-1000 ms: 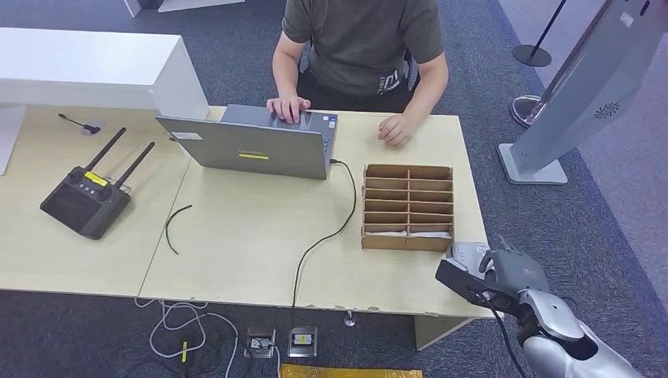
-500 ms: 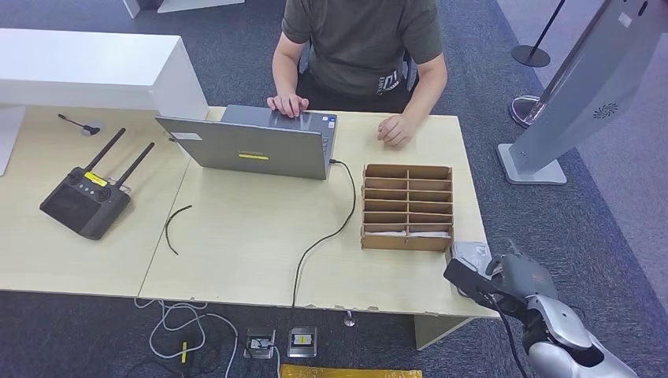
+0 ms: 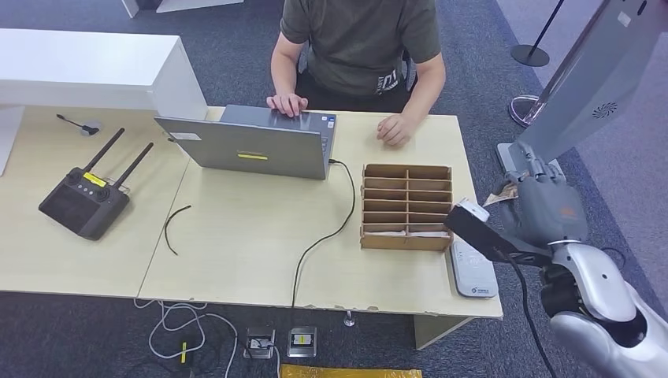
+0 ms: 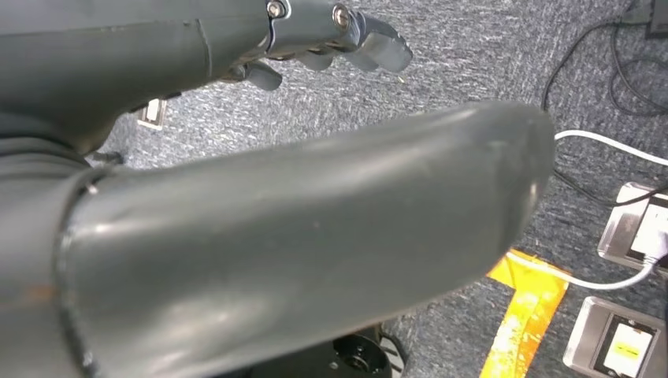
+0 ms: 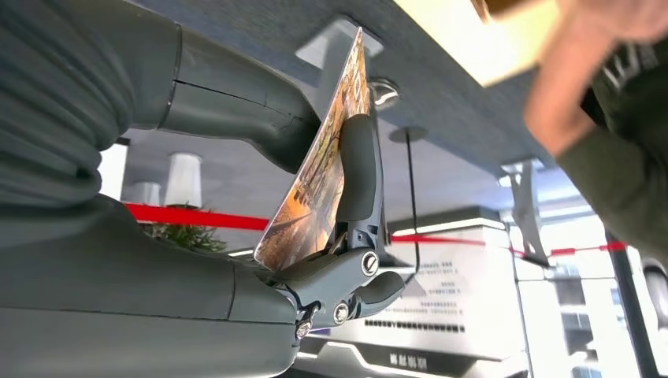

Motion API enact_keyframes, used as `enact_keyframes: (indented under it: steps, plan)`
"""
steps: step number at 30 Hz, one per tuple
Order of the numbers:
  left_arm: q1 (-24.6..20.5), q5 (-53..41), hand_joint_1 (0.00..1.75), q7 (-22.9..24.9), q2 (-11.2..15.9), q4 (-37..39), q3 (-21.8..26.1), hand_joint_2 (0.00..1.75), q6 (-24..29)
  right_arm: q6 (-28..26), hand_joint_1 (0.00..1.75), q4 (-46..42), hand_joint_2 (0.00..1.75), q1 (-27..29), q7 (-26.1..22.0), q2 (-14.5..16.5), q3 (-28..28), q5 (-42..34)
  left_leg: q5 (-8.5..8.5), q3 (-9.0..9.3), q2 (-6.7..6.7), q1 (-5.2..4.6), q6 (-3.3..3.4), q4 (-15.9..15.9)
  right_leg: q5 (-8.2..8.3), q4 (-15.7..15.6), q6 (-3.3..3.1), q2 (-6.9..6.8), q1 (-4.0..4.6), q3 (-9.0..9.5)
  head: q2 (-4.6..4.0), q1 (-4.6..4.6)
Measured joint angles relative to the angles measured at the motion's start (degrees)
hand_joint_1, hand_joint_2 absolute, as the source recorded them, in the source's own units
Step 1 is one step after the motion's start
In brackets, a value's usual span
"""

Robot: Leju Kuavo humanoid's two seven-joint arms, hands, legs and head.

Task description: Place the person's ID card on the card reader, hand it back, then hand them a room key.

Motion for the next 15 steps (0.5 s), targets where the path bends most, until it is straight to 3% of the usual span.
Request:
enact_keyframes:
  steps: [7,15]
  plan:
    - [-0.48,1.71,0.0,0.15,0.01,-0.01,-2.66,0.0,-0.01,-1.78,1.75,-0.59,1.75,-5.38,0.08,0.18,-0.04,-2.59,0.0,-0.03,0.0,0.0,0.0,0.0,0.0,0.0,0.0,-0.03,0.0,0.0,0.0,0.0]
    - [-2.63,1.81,0.0,0.61,0.3,-0.45,-5.27,0.0,-0.01,-5.32,1.75,4.66,1.75,-8.51,-2.38,2.59,3.64,0.52,0.02,-0.11,-0.08,0.07,-0.04,-0.01,0.0,0.03,0.0,-0.11,0.07,0.0,0.0,0.01]
